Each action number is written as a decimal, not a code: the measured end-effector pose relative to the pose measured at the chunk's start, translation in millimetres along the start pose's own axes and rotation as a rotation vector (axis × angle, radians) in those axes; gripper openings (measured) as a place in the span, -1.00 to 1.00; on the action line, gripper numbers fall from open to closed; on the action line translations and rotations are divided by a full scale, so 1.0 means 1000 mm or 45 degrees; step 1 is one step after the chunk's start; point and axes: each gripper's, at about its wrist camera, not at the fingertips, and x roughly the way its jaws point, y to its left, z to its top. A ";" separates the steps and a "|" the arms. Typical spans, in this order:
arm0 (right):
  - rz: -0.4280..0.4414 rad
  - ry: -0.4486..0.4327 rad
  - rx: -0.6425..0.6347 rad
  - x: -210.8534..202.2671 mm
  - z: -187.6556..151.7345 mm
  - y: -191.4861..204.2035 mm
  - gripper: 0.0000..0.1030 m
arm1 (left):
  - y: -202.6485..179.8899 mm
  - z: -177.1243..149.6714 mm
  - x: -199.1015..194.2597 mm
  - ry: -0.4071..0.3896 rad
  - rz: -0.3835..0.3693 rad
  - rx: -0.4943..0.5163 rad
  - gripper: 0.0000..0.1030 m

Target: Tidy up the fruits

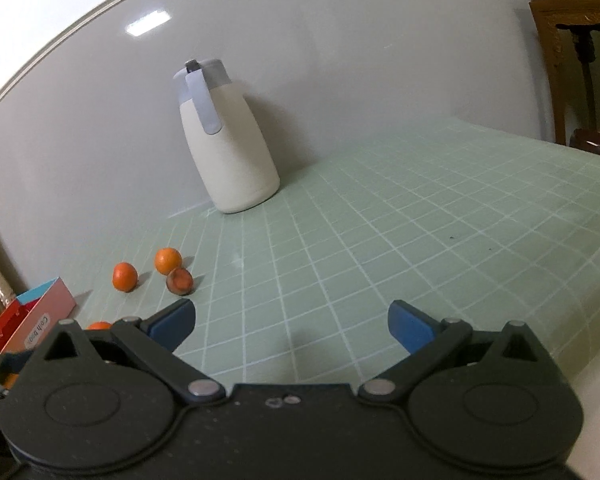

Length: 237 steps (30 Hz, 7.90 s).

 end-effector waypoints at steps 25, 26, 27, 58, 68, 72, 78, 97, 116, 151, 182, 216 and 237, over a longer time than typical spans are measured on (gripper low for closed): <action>-0.002 0.002 -0.004 0.002 0.002 -0.003 1.00 | -0.006 -0.006 0.013 0.031 -0.156 -0.170 0.09; 0.000 0.003 -0.002 0.002 0.002 -0.004 1.00 | -0.004 -0.006 0.013 0.032 -0.167 -0.190 0.09; 0.002 0.006 0.000 0.003 0.002 -0.004 1.00 | -0.002 -0.008 0.013 0.032 -0.175 -0.204 0.09; 0.089 0.081 -0.059 0.023 -0.008 0.033 1.00 | 0.078 -0.010 -0.019 -0.118 0.015 -0.317 -0.36; 0.186 0.146 -0.163 0.040 -0.020 0.079 1.00 | 0.177 -0.020 -0.021 -0.137 0.314 -0.419 -0.36; 0.223 0.163 -0.203 0.047 -0.025 0.096 1.00 | 0.208 -0.029 -0.011 -0.097 0.418 -0.480 -0.36; 0.259 0.193 -0.226 0.053 -0.032 0.112 1.00 | 0.243 -0.041 0.006 -0.006 0.518 -0.586 -0.36; 0.290 0.036 -0.350 0.045 -0.034 0.144 1.00 | 0.266 -0.055 0.004 0.019 0.639 -0.727 -0.04; 0.324 0.197 -0.034 0.065 -0.025 0.105 1.00 | 0.247 -0.061 -0.050 -0.143 0.673 -0.650 1.00; 0.041 0.240 -0.208 0.173 0.018 0.124 -0.33 | 0.247 -0.064 -0.030 -0.084 0.693 -0.661 1.00; 0.228 0.202 -0.346 0.131 0.011 0.178 -0.41 | 0.286 -0.094 -0.055 -0.048 0.800 -0.781 1.00; 0.776 0.320 -0.580 0.078 -0.047 0.326 -0.15 | 0.324 -0.123 -0.075 -0.056 0.867 -0.938 1.00; 0.349 0.055 -0.334 0.092 -0.002 0.167 0.38 | 0.236 -0.068 -0.047 -0.138 0.696 -0.608 1.00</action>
